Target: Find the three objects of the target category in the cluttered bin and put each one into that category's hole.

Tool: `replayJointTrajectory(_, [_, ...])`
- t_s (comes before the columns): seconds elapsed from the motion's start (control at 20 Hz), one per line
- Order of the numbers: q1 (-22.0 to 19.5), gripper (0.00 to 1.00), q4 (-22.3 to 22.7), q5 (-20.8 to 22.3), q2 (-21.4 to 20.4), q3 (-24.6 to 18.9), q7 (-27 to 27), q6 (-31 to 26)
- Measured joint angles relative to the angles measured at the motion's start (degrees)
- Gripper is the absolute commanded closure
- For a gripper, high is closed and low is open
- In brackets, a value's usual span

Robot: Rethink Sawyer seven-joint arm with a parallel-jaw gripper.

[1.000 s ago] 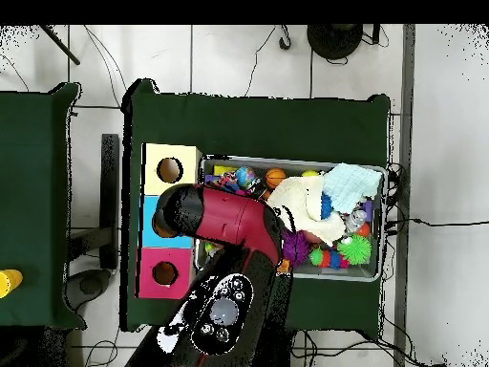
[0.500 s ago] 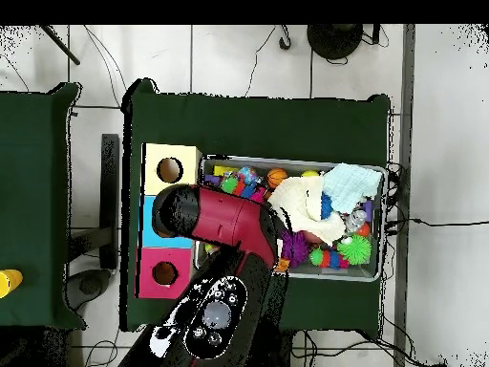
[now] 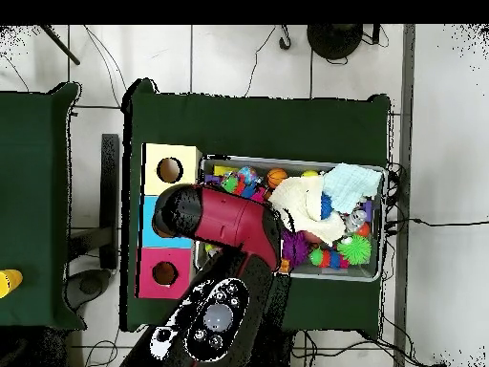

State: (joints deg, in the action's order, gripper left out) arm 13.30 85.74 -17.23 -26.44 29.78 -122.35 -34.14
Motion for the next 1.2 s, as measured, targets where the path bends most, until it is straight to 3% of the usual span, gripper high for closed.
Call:
replayJointTrajectory(0.5, [-3.0, 0.00, 0.0, 0.0, 0.0, 0.0, 0.0, 2.0])
replayJointTrajectory(1.2, [-11.5, 0.00, 0.4, 3.1, -0.2, -1.3, 0.0, 13.7])
